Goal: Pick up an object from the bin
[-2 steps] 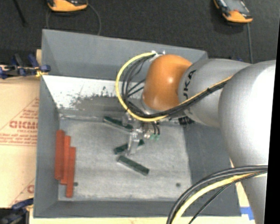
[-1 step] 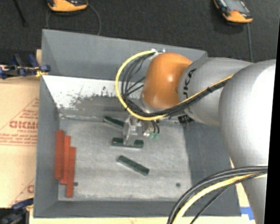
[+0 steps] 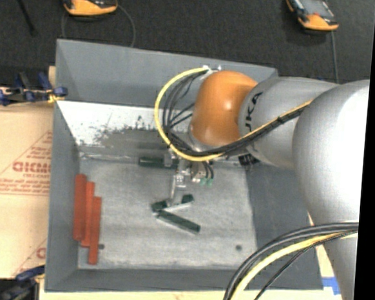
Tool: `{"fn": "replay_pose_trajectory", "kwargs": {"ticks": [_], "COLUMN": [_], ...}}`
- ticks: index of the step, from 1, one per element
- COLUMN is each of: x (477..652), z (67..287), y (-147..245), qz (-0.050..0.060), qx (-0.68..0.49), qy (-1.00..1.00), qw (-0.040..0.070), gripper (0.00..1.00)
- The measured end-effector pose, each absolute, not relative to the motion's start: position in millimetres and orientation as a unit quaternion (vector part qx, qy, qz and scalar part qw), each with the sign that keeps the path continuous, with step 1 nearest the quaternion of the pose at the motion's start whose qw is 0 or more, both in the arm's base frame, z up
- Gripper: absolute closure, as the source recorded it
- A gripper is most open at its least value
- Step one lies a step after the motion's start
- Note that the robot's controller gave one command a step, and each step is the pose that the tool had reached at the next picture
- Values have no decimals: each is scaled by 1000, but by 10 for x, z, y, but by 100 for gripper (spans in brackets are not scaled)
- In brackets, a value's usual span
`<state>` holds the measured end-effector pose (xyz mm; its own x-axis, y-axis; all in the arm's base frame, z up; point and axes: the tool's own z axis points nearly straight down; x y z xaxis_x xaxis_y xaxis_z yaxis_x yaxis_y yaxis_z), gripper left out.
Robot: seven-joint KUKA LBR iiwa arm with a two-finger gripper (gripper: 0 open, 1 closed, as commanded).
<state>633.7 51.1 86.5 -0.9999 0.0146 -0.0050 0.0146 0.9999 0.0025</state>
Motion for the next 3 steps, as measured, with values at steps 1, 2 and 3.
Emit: {"fn": "replay_pose_trajectory", "kwargs": {"ticks": [1,2,3], "x": [5656,5688,5802], "z": [816,824,2057], "y": [331,340,252], "qz": [1,1,0], "qx": [4,4,-6], "qy": [1000,1000,1000], "qw": [-1,2,6], "gripper": [0,100,100]}}
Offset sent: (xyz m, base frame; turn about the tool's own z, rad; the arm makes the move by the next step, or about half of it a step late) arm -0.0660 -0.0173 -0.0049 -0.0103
